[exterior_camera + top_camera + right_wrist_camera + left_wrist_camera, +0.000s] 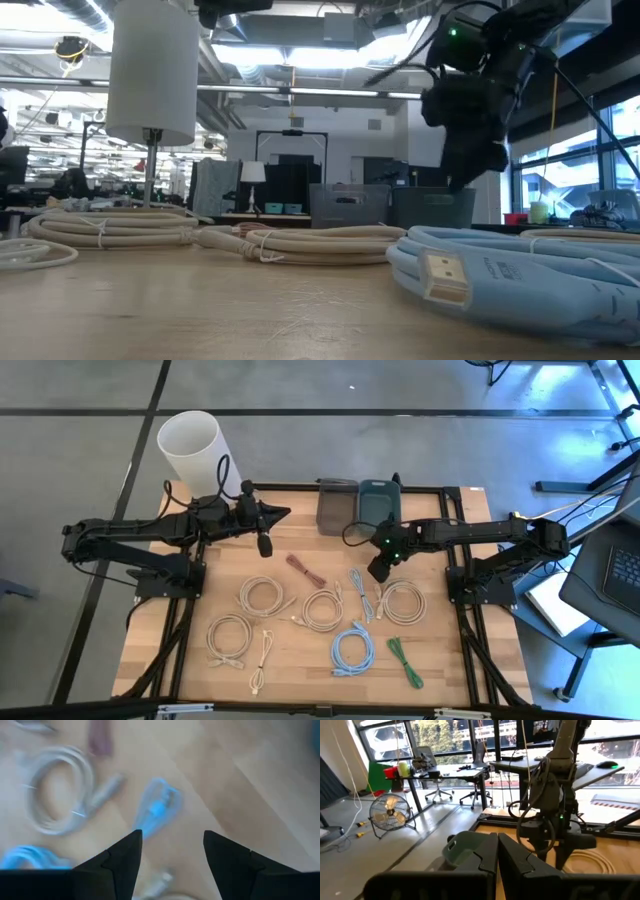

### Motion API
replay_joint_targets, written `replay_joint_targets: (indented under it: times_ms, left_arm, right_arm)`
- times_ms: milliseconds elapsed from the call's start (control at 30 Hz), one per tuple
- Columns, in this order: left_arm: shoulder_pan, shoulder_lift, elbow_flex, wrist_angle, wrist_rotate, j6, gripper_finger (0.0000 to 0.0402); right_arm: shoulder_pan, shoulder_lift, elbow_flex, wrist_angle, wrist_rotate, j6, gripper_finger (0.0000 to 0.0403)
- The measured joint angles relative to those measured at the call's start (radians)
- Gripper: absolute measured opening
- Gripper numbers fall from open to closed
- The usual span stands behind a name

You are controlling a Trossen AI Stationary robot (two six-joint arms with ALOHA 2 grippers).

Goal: Pick & Place USB Port
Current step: Put the light brown HDMI cable into the blue bin

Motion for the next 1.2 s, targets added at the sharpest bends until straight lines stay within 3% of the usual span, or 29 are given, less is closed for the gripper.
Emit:
replay_joint_targets:
  times_ms: [200,300,433,533,733,900,1200]
  left_arm:
    - [0.0,0.0,0.0,-0.001,-0.008,0.008,0.0006]
    - [0.0,0.0,0.0,-0.001,-0.008,0.008,0.0006]
    - [0.0,0.0,0.0,-0.006,-0.008,0.021,0.0006]
    - [0.0,0.0,0.0,-0.008,-0.008,0.034,0.0006]
    - [0.0,0.0,0.0,-0.01,-0.027,0.035,0.0006]
    - [0.0,0.0,0.001,-0.01,-0.027,0.035,0.0006]
    - [0.0,0.0,0.001,-0.009,-0.027,0.035,0.0006]
  right_arm:
    - [-0.008,0.0,0.011,0.02,-0.057,-0.015,0.022]
    - [-0.005,0.0,0.016,-0.154,-0.113,-0.116,0.022]
    - [0.016,0.0,0.016,-0.424,-0.06,-0.137,0.022]
    - [0.05,0.0,0.016,-0.498,-0.056,-0.155,0.022]
    - [0.123,0.0,0.016,-0.508,-0.06,-0.171,0.022]
    - [0.152,0.0,0.016,-0.406,-0.163,-0.136,0.022]
    - [0.164,0.0,0.016,-0.394,-0.099,-0.144,0.022]
